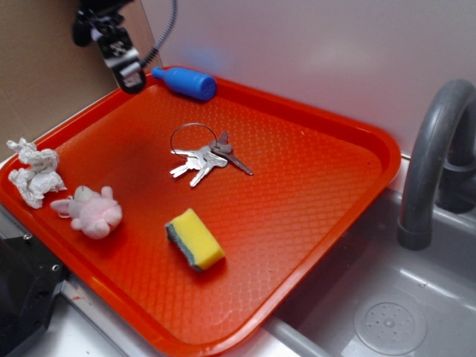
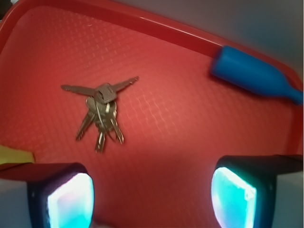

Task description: Grab the silver keys.

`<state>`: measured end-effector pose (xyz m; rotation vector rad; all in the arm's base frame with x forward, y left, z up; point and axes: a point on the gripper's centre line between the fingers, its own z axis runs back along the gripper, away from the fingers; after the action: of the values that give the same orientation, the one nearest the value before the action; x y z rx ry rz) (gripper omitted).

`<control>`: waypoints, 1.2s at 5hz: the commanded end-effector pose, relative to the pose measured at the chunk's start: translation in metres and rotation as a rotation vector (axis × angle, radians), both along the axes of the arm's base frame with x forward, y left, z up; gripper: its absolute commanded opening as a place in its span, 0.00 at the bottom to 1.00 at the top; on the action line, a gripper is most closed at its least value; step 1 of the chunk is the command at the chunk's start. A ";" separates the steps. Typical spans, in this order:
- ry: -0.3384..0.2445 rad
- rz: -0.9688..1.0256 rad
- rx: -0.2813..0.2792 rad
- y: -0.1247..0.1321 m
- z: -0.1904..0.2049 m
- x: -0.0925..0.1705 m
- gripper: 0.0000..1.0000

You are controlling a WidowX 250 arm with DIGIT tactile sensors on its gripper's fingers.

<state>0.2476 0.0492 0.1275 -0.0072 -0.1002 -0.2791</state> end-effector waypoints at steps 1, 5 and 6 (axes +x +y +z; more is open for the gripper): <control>-0.032 -0.019 0.023 -0.040 -0.012 0.014 1.00; 0.034 -0.107 0.061 -0.059 -0.051 -0.014 0.00; 0.015 -0.097 0.054 -0.069 -0.041 -0.033 0.00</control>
<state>0.2099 -0.0118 0.0768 0.0372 -0.0354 -0.3634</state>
